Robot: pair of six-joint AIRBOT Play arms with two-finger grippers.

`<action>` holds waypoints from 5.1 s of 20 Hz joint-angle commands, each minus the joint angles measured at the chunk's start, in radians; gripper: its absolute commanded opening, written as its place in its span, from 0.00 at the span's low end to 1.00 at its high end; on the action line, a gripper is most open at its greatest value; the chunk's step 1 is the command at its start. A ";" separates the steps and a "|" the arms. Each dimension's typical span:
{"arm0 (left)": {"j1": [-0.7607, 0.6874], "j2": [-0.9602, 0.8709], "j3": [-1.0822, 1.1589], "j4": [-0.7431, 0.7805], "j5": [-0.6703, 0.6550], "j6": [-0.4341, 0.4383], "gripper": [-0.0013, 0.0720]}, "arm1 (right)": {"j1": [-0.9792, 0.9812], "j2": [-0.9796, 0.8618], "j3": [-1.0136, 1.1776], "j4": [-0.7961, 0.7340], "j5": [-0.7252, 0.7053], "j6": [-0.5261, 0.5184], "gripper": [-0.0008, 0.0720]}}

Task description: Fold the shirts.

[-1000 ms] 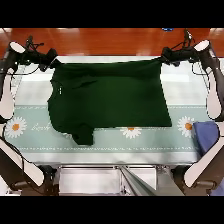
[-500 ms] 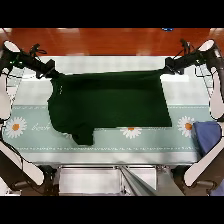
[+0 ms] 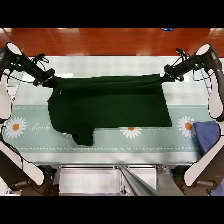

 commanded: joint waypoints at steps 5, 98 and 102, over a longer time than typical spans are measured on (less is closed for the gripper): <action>-0.003 -0.013 -0.018 0.013 -0.110 -0.002 0.05 | 0.000 -0.002 0.000 -0.014 0.037 0.013 0.05; 0.018 0.335 -0.565 -0.329 0.540 0.014 0.05 | -0.069 0.366 -0.583 0.331 -0.387 -0.181 0.05; 0.009 0.168 -0.371 -0.329 0.518 -0.036 0.05 | -0.041 0.245 -0.452 0.337 -0.397 -0.175 0.05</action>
